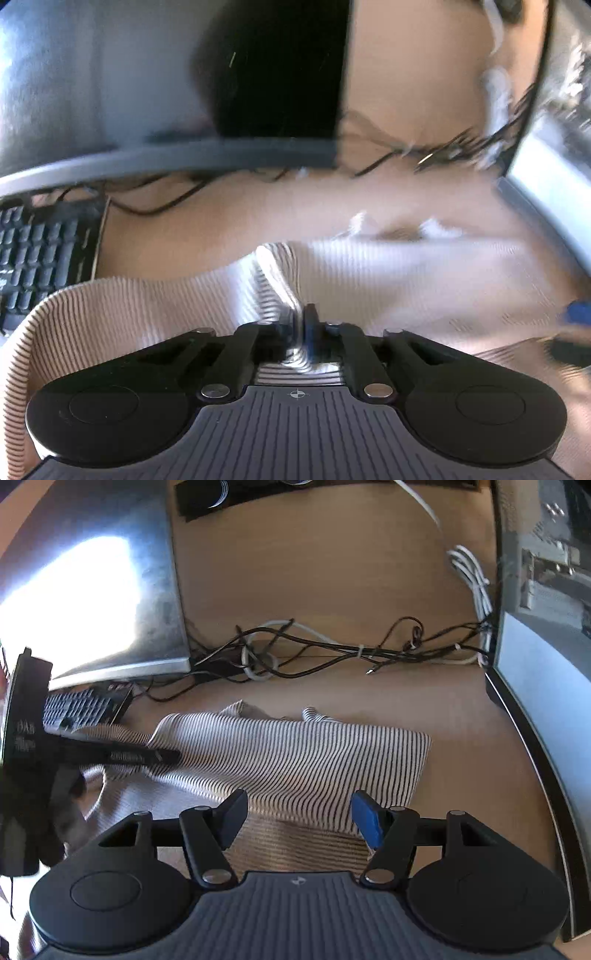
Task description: Fold clothes
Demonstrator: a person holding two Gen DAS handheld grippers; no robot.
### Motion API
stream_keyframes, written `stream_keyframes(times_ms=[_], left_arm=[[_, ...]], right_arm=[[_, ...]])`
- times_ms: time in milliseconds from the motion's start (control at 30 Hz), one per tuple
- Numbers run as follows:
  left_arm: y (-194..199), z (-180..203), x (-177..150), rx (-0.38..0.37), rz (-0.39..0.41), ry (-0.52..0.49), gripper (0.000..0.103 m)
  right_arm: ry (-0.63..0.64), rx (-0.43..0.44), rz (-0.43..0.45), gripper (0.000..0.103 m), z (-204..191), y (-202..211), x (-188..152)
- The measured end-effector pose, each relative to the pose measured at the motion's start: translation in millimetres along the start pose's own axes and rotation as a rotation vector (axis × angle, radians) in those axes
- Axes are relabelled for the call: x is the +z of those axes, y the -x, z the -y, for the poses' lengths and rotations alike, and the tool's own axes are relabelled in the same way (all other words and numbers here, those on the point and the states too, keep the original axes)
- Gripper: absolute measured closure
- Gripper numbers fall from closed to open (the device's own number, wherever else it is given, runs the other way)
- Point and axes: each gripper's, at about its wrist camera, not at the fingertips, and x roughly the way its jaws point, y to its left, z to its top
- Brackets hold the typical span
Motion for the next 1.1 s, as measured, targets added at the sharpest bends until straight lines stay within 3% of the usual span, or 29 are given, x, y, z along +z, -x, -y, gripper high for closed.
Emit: stream_keyframes(times_ms=[100,267,400,500,667,733,867,1000,1100], left_arm=[[35,2,3,-0.063,0.061,-0.002,0.097],[18,-18,-12,0.023,-0.017,-0.009,0.094],[8,-35,-14,0.072,-0.018,0.040,0.066],[27,-39,-12,0.080,0.016,0.073,0.057],[50,-22,-13,-0.130,0.047,0.101,0.029],[46,-11,-20,-0.198,0.028,0.098,0.010],[22,-3,-33,-0.174,-0.046,0.111,0.009],[21,-2,-34,-0.190,-0.045,0.126,0.000],[24,-3,-38,-0.218,-0.053,0.193,0.000]], right_arm=[[-0.013,-0.009,-0.015,0.040,4,2,-6],[-0.044,-0.011,-0.017,0.040,10,0,-5],[-0.027,-0.006,-0.017,0.040,4,-3,-3],[-0.021,0.000,-0.013,0.040,-1,-5,-4],[-0.036,-0.002,0.004,0.041,-1,-5,-7],[-0.050,0.009,0.016,0.043,1,-6,-5],[-0.084,0.018,-0.035,0.043,11,-22,-3],[-0.112,0.027,-0.077,0.046,21,-34,-7],[-0.106,0.030,-0.076,0.040,18,-34,-8]])
